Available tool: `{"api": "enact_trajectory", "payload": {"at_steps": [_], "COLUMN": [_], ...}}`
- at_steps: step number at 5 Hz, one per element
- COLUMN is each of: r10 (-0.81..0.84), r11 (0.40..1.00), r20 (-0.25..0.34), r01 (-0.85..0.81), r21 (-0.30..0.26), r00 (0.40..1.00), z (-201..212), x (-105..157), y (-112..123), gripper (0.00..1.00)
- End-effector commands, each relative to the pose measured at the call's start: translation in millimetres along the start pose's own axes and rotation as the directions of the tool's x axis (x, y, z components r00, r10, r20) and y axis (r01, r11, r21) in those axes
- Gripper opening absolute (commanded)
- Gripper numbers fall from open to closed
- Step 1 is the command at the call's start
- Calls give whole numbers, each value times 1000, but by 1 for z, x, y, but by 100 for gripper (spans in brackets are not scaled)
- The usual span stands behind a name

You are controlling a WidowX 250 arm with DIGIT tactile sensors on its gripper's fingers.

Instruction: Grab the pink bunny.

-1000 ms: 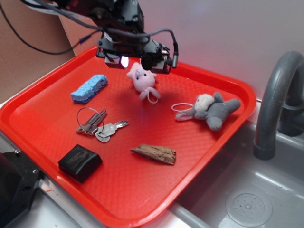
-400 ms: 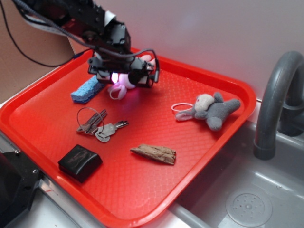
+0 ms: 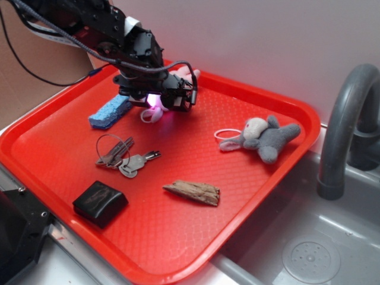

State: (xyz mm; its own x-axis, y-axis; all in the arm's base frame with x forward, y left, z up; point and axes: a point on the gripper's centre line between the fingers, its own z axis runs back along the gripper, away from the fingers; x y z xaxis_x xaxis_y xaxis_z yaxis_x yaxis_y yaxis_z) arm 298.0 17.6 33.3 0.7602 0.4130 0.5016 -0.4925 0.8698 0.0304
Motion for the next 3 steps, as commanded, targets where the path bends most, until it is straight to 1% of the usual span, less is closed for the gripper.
{"api": "enact_trajectory", "payload": {"at_steps": [1, 2, 3], "r10": [-192, -318, -402], "r11": [981, 945, 911], "r20": [-212, -399, -425], "r01": [190, 322, 400], "r21": [-29, -59, -99], "r00": [958, 860, 811], "z": [60, 101, 142], "x": [31, 24, 13], "y": [-7, -2, 6], "gripper": [0, 0, 0]}}
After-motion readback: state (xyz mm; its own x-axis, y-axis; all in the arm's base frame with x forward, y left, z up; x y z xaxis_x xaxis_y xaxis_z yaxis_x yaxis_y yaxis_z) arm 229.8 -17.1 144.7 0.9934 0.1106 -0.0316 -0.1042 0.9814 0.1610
